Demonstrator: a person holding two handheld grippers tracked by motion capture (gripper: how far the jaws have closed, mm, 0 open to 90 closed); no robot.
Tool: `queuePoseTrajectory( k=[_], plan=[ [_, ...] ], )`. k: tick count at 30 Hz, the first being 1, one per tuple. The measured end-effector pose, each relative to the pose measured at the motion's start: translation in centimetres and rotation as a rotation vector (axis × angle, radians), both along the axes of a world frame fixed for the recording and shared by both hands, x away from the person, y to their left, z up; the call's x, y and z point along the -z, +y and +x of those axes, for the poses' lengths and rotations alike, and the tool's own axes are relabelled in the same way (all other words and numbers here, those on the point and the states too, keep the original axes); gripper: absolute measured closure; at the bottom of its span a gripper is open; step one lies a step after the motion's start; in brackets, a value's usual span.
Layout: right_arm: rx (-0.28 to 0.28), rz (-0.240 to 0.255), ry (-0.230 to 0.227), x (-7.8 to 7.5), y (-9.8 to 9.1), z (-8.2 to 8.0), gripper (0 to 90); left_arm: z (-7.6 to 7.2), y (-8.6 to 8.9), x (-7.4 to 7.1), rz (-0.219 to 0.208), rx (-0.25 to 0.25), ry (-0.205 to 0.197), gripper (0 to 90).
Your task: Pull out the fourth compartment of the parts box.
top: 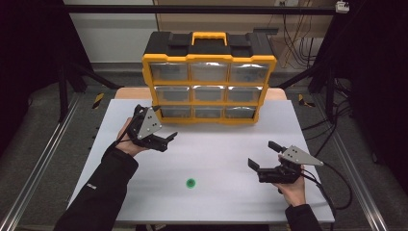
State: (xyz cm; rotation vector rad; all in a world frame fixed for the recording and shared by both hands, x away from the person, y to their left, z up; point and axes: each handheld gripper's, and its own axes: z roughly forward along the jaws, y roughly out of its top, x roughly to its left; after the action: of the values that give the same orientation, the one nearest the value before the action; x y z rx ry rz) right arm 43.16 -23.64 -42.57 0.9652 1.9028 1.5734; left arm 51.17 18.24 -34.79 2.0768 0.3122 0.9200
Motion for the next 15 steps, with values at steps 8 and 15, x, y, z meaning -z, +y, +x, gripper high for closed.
queuePoseTrajectory(
  k=[8, 15],
  plan=[
    [0.005, 0.003, 0.005, 0.1, 0.1, 0.0, 0.0, 1.3, -0.7, -0.7, 0.043, 0.034, -0.06, 1.9],
    [0.006, 0.005, 0.003, 0.0, 0.0, 0.0, 0.0, 2.7, -1.6, -0.8, 0.131, 0.027, -0.116, 2.0]
  ],
)
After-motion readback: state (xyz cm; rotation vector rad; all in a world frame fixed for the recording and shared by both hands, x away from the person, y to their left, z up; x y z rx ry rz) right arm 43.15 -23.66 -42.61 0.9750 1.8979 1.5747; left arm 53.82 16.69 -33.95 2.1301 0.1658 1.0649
